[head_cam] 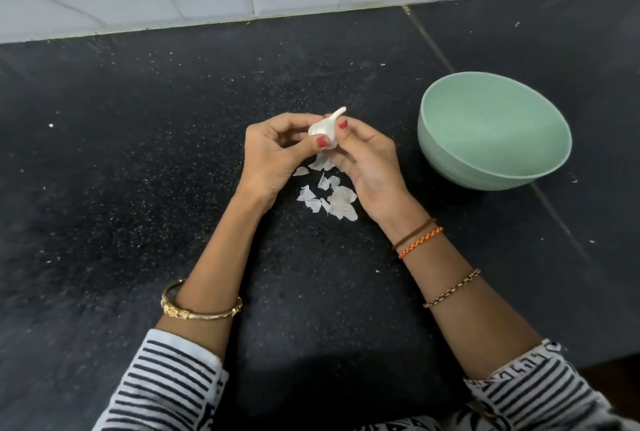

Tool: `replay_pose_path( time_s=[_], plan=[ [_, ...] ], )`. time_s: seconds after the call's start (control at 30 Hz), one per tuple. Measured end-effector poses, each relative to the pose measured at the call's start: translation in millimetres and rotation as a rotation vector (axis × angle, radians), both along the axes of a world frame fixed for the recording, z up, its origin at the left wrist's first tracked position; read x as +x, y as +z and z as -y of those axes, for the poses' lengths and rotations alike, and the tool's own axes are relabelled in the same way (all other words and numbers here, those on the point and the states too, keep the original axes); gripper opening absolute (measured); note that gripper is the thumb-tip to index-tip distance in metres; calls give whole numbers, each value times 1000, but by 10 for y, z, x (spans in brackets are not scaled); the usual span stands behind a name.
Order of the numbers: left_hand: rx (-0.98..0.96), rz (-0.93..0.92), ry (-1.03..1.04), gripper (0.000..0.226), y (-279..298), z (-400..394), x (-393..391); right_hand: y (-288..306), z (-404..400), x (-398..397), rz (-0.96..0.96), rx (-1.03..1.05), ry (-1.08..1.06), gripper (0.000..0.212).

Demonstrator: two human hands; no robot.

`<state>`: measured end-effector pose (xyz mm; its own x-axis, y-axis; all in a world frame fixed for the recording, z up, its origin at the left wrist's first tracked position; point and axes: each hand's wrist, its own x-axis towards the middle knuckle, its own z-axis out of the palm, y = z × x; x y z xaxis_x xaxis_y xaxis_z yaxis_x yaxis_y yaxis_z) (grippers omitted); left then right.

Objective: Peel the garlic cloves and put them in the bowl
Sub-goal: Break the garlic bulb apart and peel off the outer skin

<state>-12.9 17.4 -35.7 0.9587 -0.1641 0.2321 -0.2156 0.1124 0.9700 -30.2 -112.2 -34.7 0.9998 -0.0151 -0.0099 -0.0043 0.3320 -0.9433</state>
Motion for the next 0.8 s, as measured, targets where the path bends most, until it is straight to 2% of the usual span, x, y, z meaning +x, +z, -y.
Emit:
replay_pose_path(
  time_s=[0.1,0.2,0.27,0.33,0.57,0.7,0.8],
  plan=[
    [-28,-63,-30,26,14,-1,-13,-8,19,-1,54,-87,-40,15],
    [-67,-168,-20,13,2,8,-1,-21,6,-6,102,-137,-82,16],
    [-70,-191,-20,18,-4,25,14,-18,-8,-5,112,-130,-118,16],
    [-33,-161,-61,25,-14,35,16,-13,-18,-3,113,-128,-167,14],
    [147,1,-79,21,-41,204,-41,14,-16,-8,157,-183,-290,9],
    [178,-55,23,31,-95,308,-73,0,-46,32,172,-242,-416,11],
    [72,-208,136,48,-71,359,-114,-16,-142,54,151,-269,-500,11]
  ],
)
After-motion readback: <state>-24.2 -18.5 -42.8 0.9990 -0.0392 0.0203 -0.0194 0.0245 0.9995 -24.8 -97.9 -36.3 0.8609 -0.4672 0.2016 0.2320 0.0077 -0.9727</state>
